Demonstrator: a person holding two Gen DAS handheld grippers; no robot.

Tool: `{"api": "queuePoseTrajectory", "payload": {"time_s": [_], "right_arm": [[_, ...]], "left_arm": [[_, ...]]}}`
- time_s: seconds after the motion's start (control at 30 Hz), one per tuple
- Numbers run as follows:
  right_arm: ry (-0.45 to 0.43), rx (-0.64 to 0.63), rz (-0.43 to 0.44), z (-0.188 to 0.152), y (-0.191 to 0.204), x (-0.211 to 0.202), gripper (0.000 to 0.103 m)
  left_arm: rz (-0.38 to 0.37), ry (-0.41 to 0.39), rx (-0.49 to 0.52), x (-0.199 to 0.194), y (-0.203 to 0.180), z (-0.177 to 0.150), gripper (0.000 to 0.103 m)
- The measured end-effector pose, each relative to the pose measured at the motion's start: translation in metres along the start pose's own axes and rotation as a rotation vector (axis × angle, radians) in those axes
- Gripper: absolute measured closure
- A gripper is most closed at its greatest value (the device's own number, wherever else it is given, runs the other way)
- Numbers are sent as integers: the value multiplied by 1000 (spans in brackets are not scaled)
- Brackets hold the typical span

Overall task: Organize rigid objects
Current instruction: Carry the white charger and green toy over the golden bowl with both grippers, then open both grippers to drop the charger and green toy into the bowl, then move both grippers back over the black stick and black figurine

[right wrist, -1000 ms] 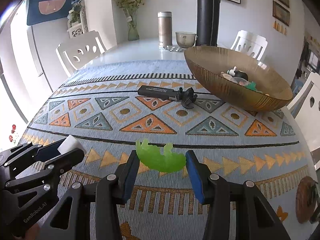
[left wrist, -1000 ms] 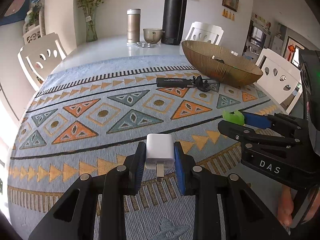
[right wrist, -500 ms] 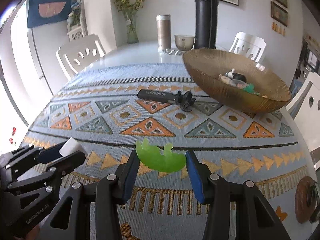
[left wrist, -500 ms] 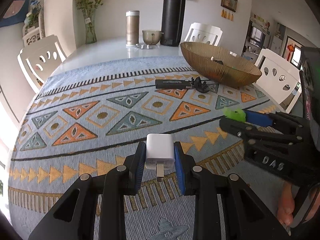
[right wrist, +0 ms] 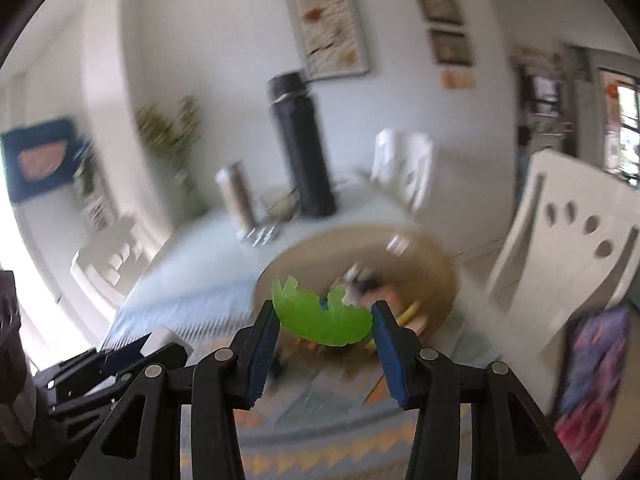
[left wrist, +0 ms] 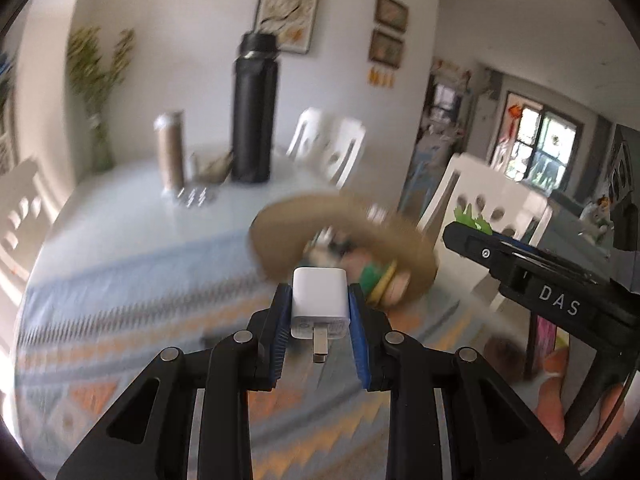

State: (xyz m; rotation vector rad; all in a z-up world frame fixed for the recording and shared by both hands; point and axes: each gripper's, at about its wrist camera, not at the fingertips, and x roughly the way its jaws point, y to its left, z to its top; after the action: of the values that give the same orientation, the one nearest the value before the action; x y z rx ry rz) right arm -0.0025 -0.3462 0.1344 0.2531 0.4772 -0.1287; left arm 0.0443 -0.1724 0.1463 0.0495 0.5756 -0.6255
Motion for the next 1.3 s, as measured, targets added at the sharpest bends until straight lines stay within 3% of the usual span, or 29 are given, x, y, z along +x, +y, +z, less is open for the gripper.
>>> {"api": "queuePoseTrajectory", "payload": {"time_s": [0.1,0.17,0.27,0.43,0.47,0.63,0.77,0.93,1.03,1.17,1.3], "right_arm": [[-10,39,-60,26,-15,13,57],[35,46,-108,33,-23,34,57],[133,68,-151,28,-35,67,57],[218,54,-177,17,-41,102,55],[230,55,-177,17,-41,106,53],[196,34,-168,19,-41,90,43],[182,-26,-101,9,-16,62,36],[223,-121,31,-32,33,32,23],[237,-196,70,-70,63,26,22],[224,-275,33,-118,84,36,22],[255,-285,16,-134,81,50,22]], "left_arm": [[-50,4,-11,30,-10,23,78],[-56,32,-8,55,-15,28,78],[-54,92,-18,87,-14,25,78],[-64,135,-32,110,-9,18,75],[-69,136,-39,108,-6,19,63],[-36,87,-30,77,4,21,62],[-33,97,-71,37,25,7,61],[58,124,-128,-8,54,-37,60],[98,167,-191,-22,75,-73,49],[211,219,-222,-20,94,-120,47],[287,232,-174,-13,93,-144,47]]}}
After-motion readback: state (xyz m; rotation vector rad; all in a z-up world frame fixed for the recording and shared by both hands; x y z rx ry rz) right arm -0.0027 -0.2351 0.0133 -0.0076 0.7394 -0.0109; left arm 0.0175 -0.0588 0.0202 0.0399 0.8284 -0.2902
